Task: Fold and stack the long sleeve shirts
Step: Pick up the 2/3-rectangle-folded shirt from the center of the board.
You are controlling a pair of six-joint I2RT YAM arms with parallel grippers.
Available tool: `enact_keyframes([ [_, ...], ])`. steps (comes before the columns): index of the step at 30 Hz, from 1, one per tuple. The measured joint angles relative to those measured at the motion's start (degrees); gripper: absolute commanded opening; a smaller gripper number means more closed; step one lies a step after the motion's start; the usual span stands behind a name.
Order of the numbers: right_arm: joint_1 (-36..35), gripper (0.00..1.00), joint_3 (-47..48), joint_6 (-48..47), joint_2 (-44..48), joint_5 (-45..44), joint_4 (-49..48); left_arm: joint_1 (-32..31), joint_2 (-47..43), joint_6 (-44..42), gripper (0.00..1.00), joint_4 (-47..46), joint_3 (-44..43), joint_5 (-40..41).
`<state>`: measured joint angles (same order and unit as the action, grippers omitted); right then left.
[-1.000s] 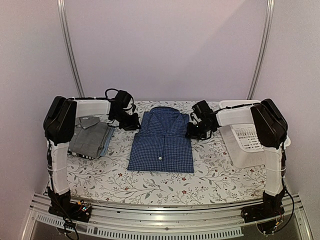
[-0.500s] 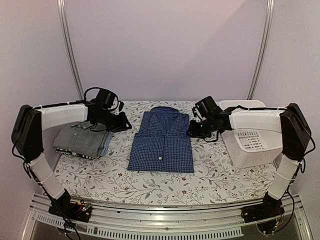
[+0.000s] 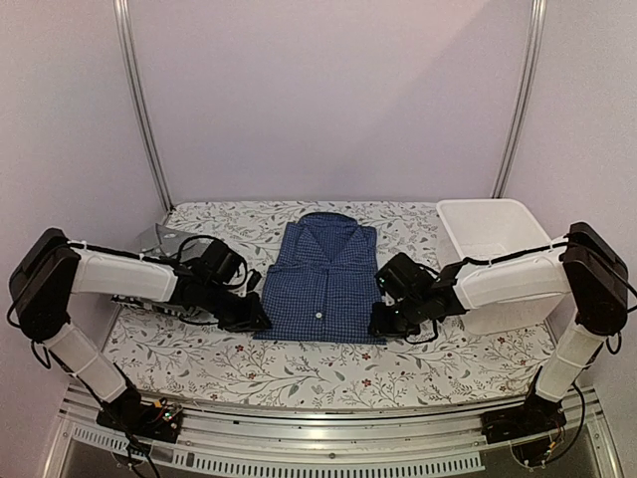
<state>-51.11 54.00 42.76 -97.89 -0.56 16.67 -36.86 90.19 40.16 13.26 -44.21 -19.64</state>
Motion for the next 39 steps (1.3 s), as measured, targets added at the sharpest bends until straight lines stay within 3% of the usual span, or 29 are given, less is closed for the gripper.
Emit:
enact_keyframes([
  [9, -0.76, 0.25, -3.23, 3.96, 1.84, 0.02, -1.73, -0.42, -0.72, 3.23, 0.14, -4.15, 7.50, -0.70],
  [22, -1.07, 0.23, -8.63, 6.05, 4.83, -0.04, -2.49, -0.44, -6.80, 4.94, 0.15, -2.45, 9.20, 1.64],
  [39, -2.38, 0.19, -6.43, 6.29, 2.73, -1.51, -1.29, -0.44, -8.07, 4.50, 0.20, 1.22, 9.11, 7.48],
])
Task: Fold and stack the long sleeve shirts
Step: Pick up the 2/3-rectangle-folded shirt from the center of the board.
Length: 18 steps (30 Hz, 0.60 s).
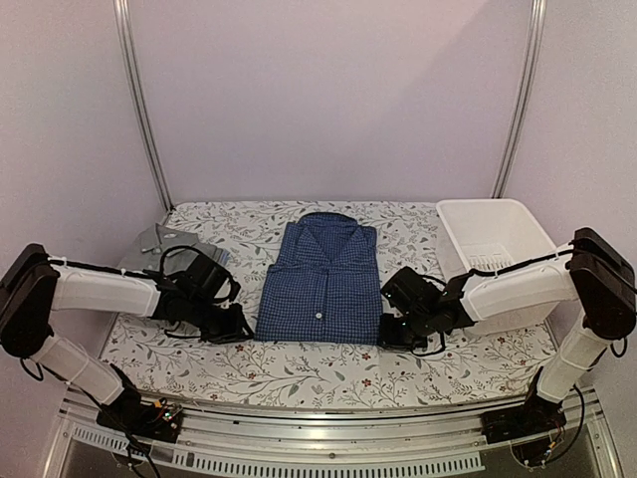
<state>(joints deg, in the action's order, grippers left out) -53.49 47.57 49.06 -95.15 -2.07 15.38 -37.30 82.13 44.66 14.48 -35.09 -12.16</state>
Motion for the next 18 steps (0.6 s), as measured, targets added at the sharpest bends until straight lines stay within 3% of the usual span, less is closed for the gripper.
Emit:
enact_keyframes([
  [18, -0.13, 0.18, 0.83, -0.02, -0.61, -2.10, 1.01, -0.26, 5.03, -1.36, 0.20, -0.39, -2.32, -0.90],
])
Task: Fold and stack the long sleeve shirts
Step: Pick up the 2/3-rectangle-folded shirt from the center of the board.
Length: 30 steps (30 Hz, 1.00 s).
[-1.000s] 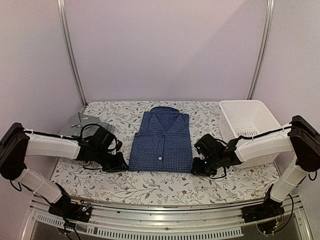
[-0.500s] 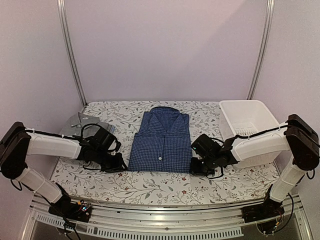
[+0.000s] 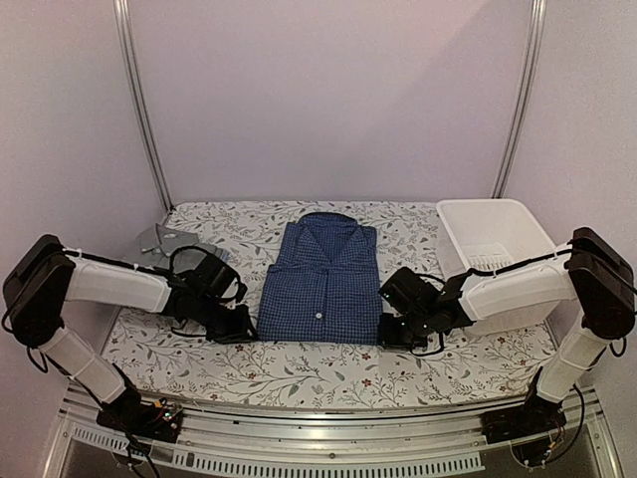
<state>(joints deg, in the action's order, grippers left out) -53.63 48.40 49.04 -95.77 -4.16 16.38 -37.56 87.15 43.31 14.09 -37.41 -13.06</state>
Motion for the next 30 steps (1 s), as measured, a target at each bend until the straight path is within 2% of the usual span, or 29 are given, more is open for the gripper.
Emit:
enact_keyframes([
  [7, 0.00, 0.14, 0.00, -0.04, -0.11, -0.20, -0.02, -0.59, 1.55, -0.20, 0.13, -0.63, -1.16, -0.26],
  [14, 0.00, 0.03, 0.02, -0.13, -0.26, -0.46, -0.09, -1.09, 2.25, 0.00, 0.00, -1.31, -1.22, -1.03],
  [16, 0.00, 0.00, 0.02, -0.20, -0.31, -0.55, -0.07, -1.14, 2.49, 0.02, 0.00, -1.40, -1.22, -1.27],
  [23, -0.09, 0.00, 0.09, -0.13, -0.26, -1.27, 0.20, -1.29, 2.01, 0.31, 0.00, -0.76, -1.25, -1.40],
  [30, -1.97, 0.00, 0.09, 0.26, 1.79, -2.62, 2.93, -1.99, -3.72, 0.70, 0.00, 3.37, -1.22, -1.18],
])
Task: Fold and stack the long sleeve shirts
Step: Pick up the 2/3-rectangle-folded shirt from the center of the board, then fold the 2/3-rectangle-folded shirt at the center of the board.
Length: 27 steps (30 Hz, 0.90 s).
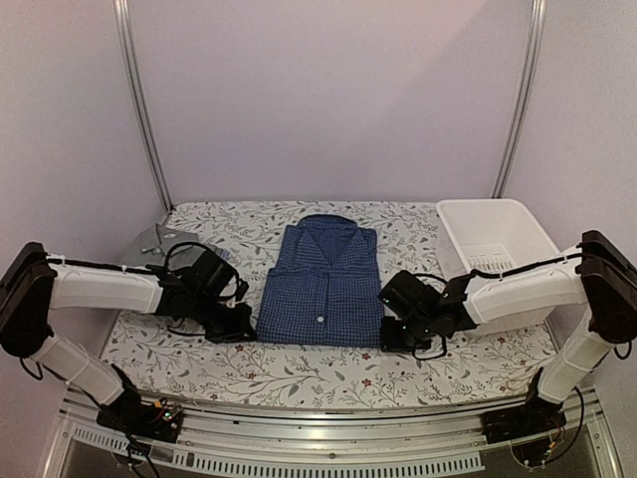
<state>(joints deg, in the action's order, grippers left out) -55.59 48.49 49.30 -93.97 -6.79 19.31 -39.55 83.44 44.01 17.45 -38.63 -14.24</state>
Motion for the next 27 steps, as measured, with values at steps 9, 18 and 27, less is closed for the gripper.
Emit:
enact_keyframes([
  [9, -6.14, 0.00, 0.02, 3.65, 6.34, -2.67, 5.99, -3.23, -9.77, 2.16, 0.00, 7.37, 1.36, 1.57],
  [18, -7.54, 0.00, 10.86, 4.61, 12.50, -4.92, 15.15, -4.79, -16.31, 1.92, 0.00, 21.22, -9.92, 6.12],
  [27, 12.85, 0.00, 31.34, -8.41, -1.31, -4.42, 9.38, 11.19, 10.51, -9.14, 0.00, 17.31, -39.91, 2.23],
])
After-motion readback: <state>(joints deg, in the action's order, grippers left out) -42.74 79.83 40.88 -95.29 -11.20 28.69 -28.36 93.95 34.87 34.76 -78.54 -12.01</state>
